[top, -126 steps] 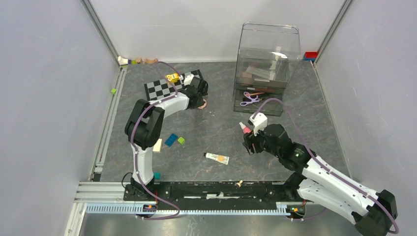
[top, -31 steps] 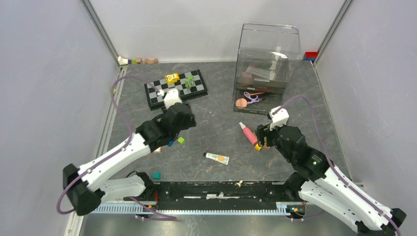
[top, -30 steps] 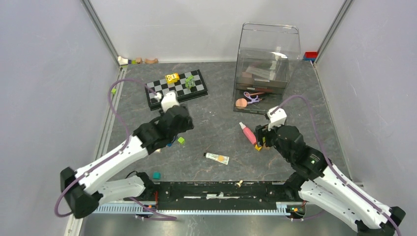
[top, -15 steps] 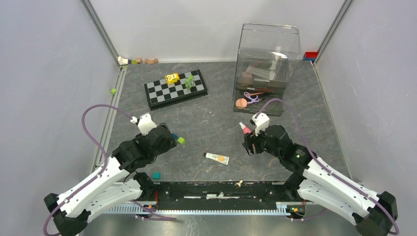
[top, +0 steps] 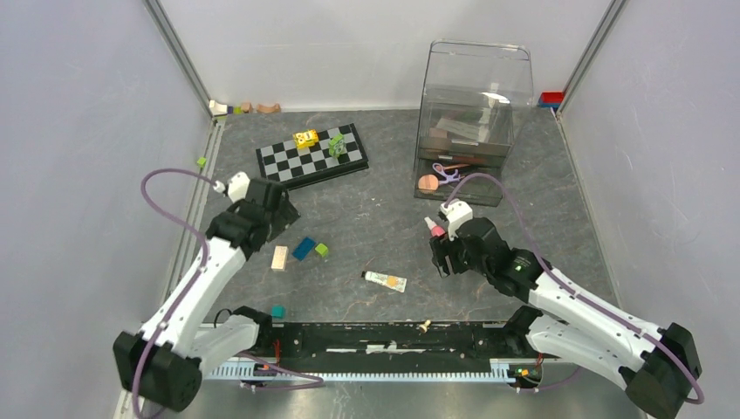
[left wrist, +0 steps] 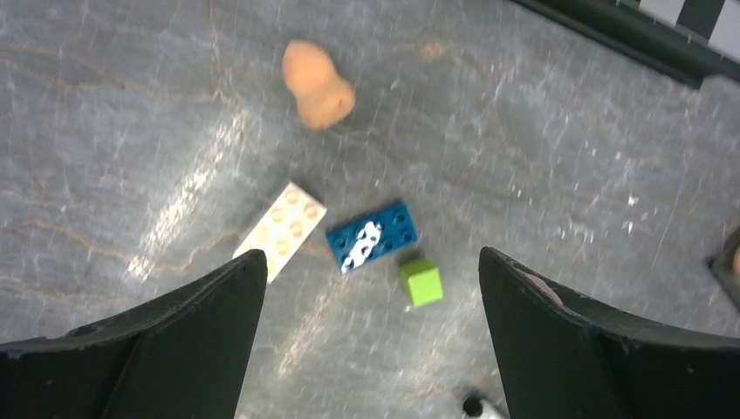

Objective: Organize the makeup
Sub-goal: Pick up the makeup tool from the center of the board.

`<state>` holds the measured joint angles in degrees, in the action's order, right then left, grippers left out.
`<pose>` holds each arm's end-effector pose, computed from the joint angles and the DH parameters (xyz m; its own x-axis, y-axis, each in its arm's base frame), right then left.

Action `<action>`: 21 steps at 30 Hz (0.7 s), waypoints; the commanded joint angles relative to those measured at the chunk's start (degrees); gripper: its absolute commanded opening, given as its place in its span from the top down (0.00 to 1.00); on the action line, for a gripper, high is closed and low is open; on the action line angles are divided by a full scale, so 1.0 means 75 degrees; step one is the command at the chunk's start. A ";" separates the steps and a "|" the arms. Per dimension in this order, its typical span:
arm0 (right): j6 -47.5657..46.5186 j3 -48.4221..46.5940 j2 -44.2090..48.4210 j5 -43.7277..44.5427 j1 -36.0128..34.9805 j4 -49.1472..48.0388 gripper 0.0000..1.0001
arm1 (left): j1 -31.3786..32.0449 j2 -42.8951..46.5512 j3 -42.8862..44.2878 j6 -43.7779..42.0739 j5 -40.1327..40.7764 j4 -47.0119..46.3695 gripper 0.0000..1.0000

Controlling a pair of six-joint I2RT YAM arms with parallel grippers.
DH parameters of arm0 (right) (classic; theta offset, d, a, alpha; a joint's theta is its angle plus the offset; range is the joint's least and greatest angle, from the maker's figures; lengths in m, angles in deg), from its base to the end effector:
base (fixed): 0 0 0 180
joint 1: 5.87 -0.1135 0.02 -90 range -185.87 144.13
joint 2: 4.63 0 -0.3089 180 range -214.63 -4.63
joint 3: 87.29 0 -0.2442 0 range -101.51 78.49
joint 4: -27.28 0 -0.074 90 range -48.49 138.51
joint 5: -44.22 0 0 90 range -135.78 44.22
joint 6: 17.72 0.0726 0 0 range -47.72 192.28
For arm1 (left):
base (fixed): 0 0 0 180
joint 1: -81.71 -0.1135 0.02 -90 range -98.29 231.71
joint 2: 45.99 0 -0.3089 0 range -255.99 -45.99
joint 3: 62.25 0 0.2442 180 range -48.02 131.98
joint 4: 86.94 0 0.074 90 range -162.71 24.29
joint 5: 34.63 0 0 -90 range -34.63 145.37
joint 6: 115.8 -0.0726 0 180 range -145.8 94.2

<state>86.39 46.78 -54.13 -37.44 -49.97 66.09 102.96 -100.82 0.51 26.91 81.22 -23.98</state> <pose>0.1300 0.1113 0.2349 -0.6185 -0.2635 -0.7402 -0.4752 0.8758 0.0853 0.1641 -0.0299 0.2855 -0.5369 -0.5594 -0.6315 -0.5511 0.7993 -0.2395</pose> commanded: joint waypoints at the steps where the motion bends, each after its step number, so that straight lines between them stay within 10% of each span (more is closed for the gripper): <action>1: 0.0436 -0.0353 0.0425 0.0331 -0.0010 0.0094 0.24 | -0.0780 -0.0980 0.0624 -0.0987 -0.0668 -0.0928 0.03; 21: 0.0708 -0.0330 0.1000 0.0322 -0.0014 0.0340 0.24 | -0.2399 -0.3172 -0.0319 -0.0903 -0.1352 -0.3389 0.11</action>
<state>91.13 46.67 -48.71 -36.02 -49.97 69.19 85.17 -122.72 0.43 20.63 71.56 -43.87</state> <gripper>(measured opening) 0.760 0.903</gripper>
